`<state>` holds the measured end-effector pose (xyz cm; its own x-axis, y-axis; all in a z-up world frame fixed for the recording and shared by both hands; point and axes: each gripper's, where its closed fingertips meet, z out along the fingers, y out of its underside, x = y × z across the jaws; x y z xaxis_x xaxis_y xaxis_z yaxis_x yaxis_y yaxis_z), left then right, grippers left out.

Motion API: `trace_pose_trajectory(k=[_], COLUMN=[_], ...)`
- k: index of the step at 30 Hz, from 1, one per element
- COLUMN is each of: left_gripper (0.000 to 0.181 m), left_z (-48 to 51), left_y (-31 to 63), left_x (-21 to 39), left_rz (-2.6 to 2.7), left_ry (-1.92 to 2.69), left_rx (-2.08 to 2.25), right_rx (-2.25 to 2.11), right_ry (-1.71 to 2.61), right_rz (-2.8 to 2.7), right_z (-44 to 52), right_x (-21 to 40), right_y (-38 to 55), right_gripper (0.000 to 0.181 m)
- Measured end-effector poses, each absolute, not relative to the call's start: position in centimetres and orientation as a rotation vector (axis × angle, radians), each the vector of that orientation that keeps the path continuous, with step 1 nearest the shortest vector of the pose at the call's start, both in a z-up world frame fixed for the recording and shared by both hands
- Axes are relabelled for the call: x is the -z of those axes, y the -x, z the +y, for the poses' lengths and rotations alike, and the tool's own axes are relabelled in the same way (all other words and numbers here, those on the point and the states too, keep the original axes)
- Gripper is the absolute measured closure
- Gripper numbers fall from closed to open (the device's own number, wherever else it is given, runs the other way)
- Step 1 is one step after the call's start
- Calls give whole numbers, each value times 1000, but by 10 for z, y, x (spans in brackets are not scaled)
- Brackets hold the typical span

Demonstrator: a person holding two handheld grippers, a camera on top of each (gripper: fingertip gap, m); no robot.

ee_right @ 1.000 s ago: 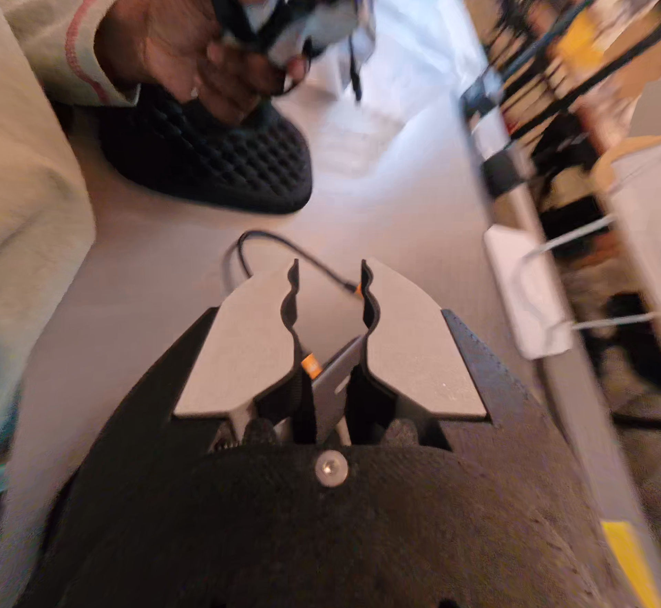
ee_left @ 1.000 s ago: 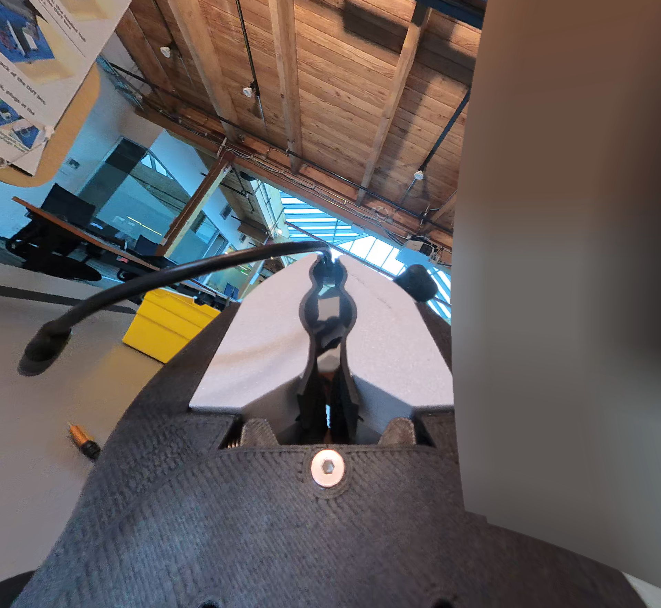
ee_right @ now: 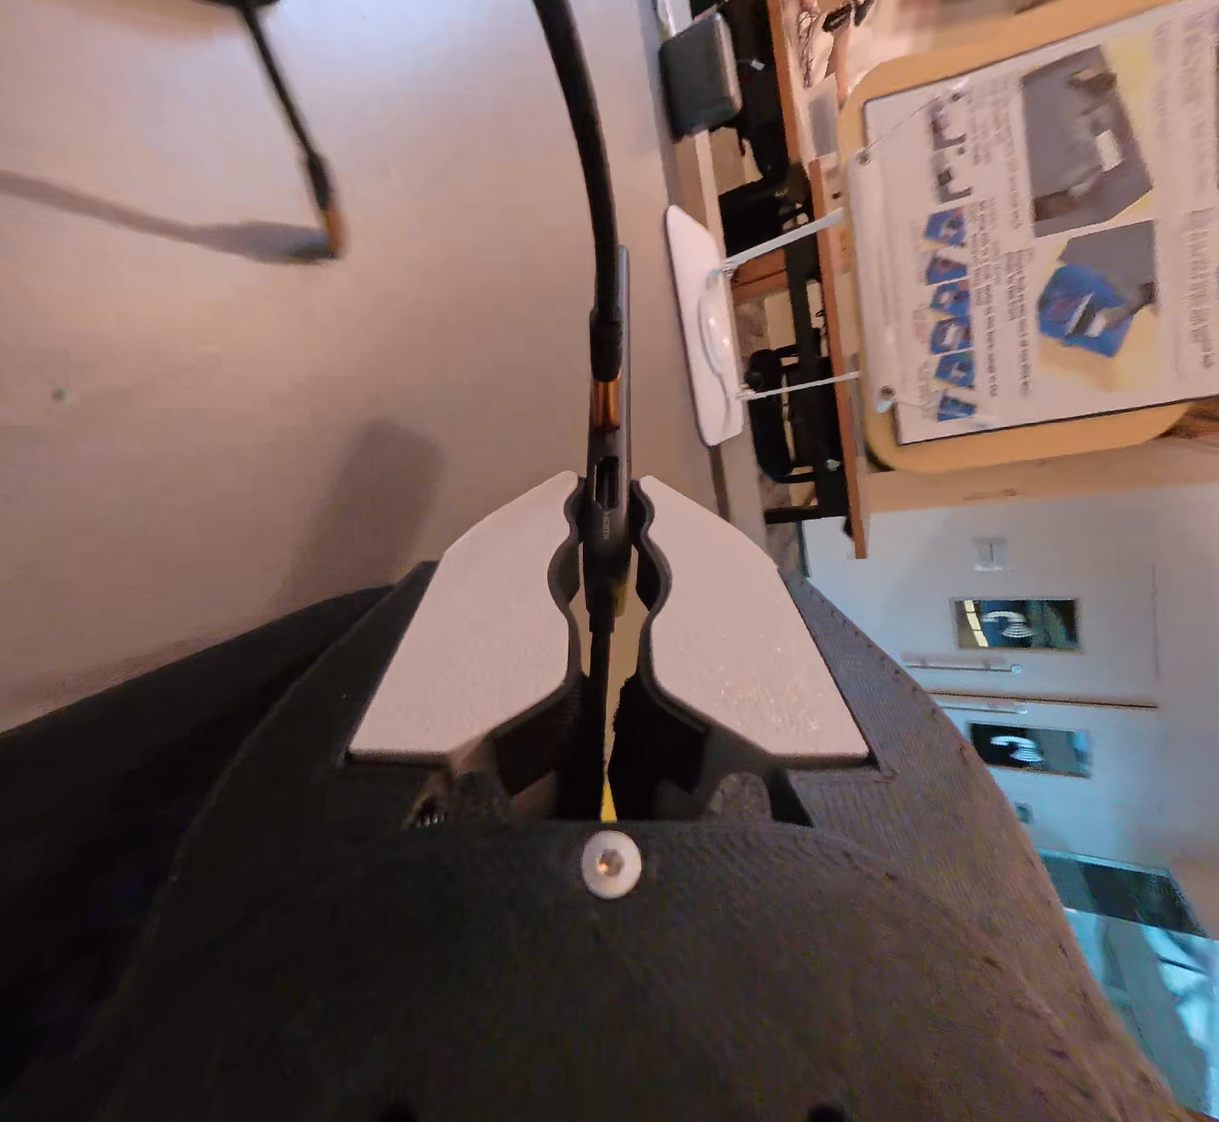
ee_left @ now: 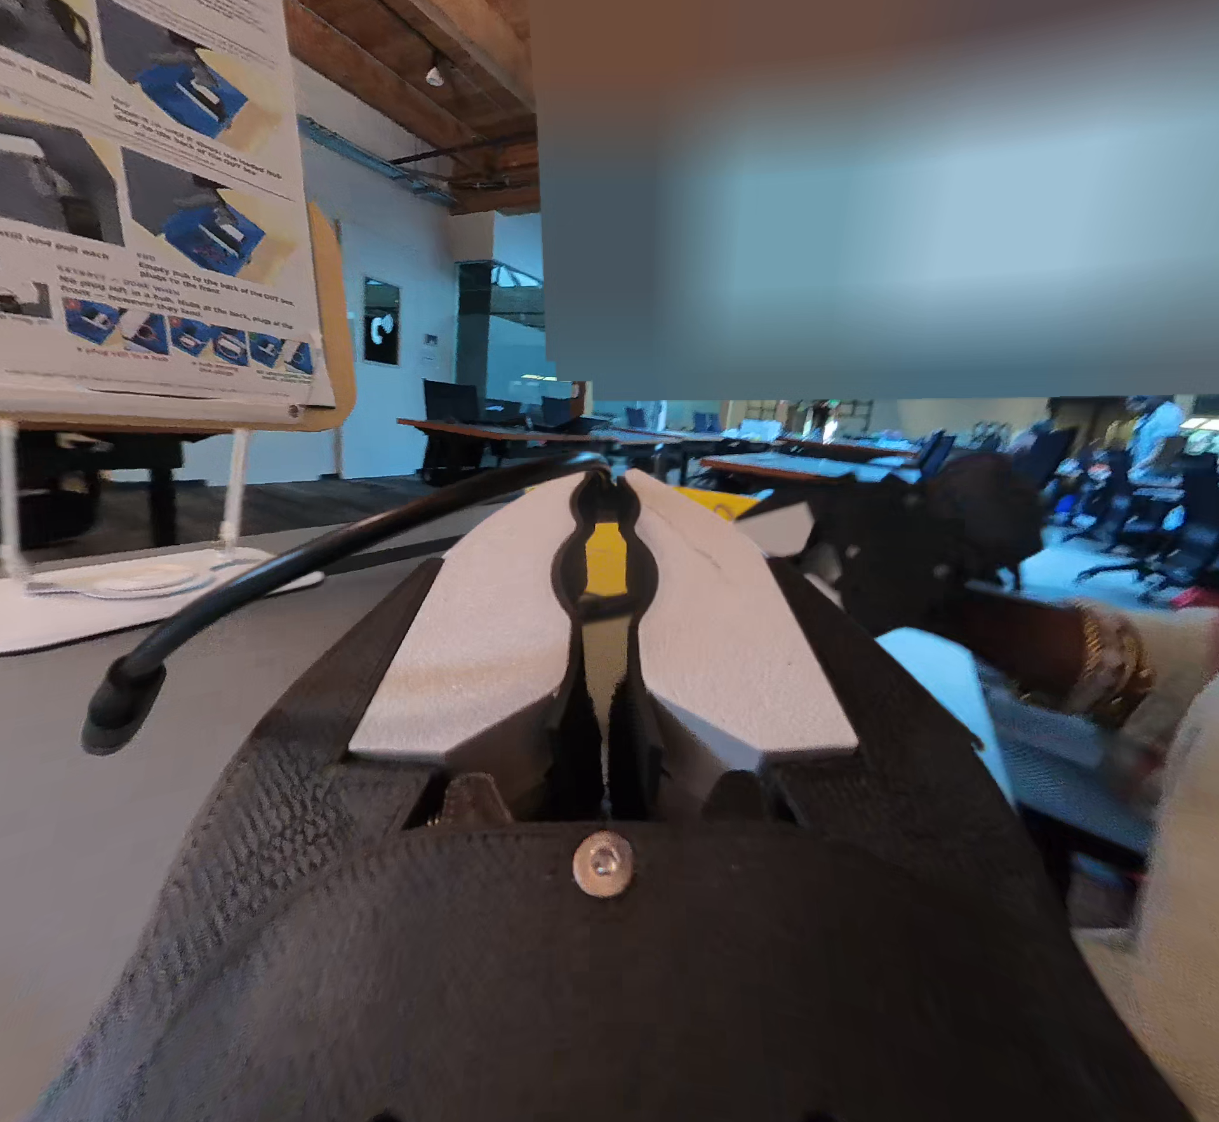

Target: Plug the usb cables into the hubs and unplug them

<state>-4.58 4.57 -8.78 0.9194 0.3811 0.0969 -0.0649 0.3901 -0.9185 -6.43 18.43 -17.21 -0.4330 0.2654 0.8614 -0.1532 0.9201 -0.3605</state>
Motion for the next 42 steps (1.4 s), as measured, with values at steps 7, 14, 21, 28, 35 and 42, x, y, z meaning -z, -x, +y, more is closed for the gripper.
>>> trace_pose_trajectory(k=[7, 14, 21, 28, 35, 42], left_gripper=[176, 176, 176, 176, 176, 175], left_z=[58, 58, 52, 54, 51, 52], left_y=[53, 52, 36, 35, 41, 43], left_x=[72, 58, 40, 41, 46, 48], left_rz=[-406, -358, -302, -269, -261, -299], left_ry=[1089, 1037, 911, 940, 1017, 1076], left_rx=[-588, -707, -782, -841, -789, -520], right_rx=[-153, -378, -564, -568, -569, -548], right_ry=[-104, -42, 34, 22, -72, -229], right_rz=[-1734, -1627, -1608, -1601, -1576, -1535], right_z=[158, 120, 105, 96, 90, 86], right_x=[104, 74, 63, 64, 64, 63], right_y=[65, 58, 53, 53, 49, 45], right_gripper=[170, 170, 170, 170, 170, 170])
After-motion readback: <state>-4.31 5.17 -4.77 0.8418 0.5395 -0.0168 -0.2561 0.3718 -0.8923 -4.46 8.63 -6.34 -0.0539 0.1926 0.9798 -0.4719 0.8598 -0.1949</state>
